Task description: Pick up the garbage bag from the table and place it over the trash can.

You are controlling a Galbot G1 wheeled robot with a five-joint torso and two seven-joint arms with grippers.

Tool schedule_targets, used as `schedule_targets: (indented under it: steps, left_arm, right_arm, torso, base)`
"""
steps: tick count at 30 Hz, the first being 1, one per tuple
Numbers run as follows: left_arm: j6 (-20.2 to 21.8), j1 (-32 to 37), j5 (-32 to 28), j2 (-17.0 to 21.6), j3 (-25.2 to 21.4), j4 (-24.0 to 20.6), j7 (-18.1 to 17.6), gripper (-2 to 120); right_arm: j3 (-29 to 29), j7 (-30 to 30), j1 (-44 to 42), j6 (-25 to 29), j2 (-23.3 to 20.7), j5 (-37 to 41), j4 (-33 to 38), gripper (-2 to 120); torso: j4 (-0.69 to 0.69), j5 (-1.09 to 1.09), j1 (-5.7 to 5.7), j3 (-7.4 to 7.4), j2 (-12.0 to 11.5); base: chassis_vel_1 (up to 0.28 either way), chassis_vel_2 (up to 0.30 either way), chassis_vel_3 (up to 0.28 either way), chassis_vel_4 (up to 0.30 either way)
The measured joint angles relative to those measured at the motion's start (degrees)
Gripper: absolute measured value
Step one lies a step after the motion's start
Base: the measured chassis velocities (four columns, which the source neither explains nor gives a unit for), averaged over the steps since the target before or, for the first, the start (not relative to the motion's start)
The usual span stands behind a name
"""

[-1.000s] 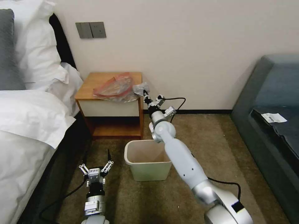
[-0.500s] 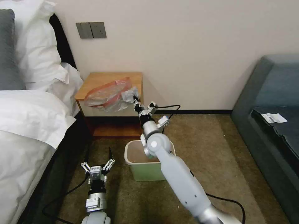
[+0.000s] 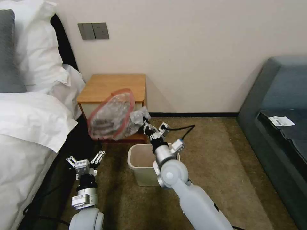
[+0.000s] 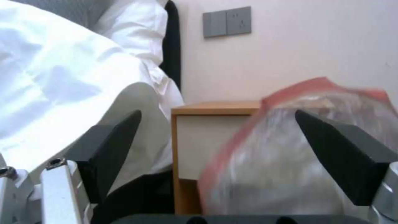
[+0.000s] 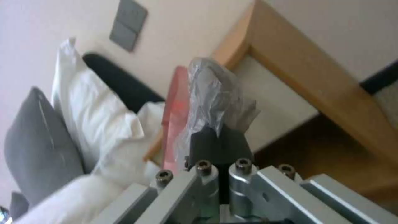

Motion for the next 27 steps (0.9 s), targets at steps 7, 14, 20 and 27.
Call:
schedule_targets:
  steps: [7,14,20,27]
  left_arm:
    - [0.5,0.0,-0.2,0.4,-0.1,0.0,-1.0,94]
    - [0.5,-0.1,-0.7,0.6,-0.1,0.5,-1.6,94]
    - [0.8,-0.6,-0.8,0.9,0.3,0.8,-1.8,94]
    - [0.9,-0.7,-0.8,1.1,0.5,1.2,-1.9,94]
  right_arm:
    - [-1.5,1.5,-4.6,-0.2,-2.5,-2.6,2.5,0]
    - [-0.1,2.3,-10.6,0.2,-6.0,-5.6,3.5,0]
    - [0.9,2.8,-13.6,0.2,-8.5,-7.0,4.5,0]
    - [2.6,3.0,-16.0,0.3,-11.1,-7.7,4.9,0]
  torso:
    - [-0.01,0.00,0.00,0.00,0.0]
    - [0.00,0.00,0.00,0.01,0.0]
    - [-0.01,0.00,0.00,0.01,0.0]
    - [0.00,0.00,0.00,0.00,0.0]
  base:
    - [0.000,0.000,0.000,0.000]
    - [0.000,0.000,0.000,0.000]
    - [0.000,0.000,0.000,0.000]
    - [0.000,0.000,0.000,0.000]
